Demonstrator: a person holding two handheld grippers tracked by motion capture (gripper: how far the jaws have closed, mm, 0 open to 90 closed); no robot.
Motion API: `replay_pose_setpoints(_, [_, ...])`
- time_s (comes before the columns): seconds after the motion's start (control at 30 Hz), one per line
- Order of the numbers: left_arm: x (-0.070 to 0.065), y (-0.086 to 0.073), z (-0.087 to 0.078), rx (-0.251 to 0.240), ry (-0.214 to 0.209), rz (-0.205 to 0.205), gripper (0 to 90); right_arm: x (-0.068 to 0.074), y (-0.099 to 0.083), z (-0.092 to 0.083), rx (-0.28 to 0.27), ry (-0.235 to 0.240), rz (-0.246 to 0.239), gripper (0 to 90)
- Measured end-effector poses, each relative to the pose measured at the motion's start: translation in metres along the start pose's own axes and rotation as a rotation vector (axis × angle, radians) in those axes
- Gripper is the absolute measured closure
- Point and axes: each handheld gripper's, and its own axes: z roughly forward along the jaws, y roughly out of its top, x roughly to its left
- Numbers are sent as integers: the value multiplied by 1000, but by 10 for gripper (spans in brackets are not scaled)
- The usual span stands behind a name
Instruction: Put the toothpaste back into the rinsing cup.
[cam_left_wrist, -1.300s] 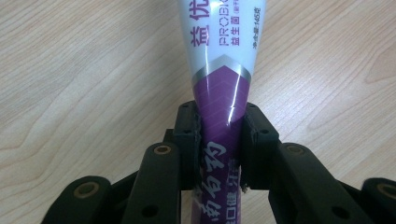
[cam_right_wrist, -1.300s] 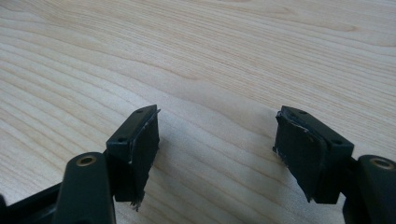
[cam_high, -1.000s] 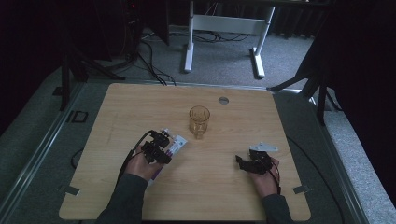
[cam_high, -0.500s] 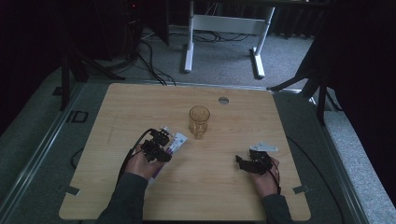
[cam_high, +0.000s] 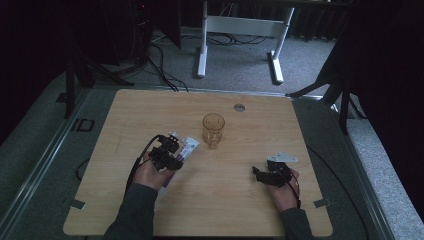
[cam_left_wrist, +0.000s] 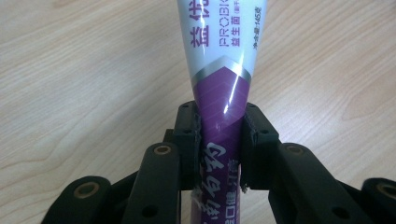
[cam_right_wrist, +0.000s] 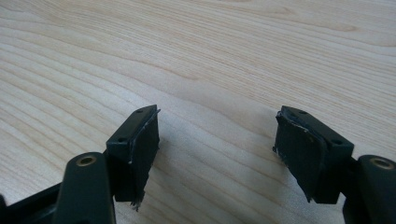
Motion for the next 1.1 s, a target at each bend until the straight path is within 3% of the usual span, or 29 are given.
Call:
replay_pose_setpoints(0.4, [-2, 5, 0, -49, -9, -13, 717, 0, 0, 0, 0, 0, -1, 301])
replay_pose_setpoints(0.7, [0, 5, -1, -80, 16, -16, 718, 0, 0, 0, 0, 2, -2, 299])
replay_pose_setpoints(0.9, [4, 3, -5, -130, 45, -20, 718, 0, 0, 0, 0, 2, -3, 299])
replay_pose_setpoints(1.1, [5, 3, -7, -165, 46, -20, 718, 0, 0, 0, 0, 2, -4, 299])
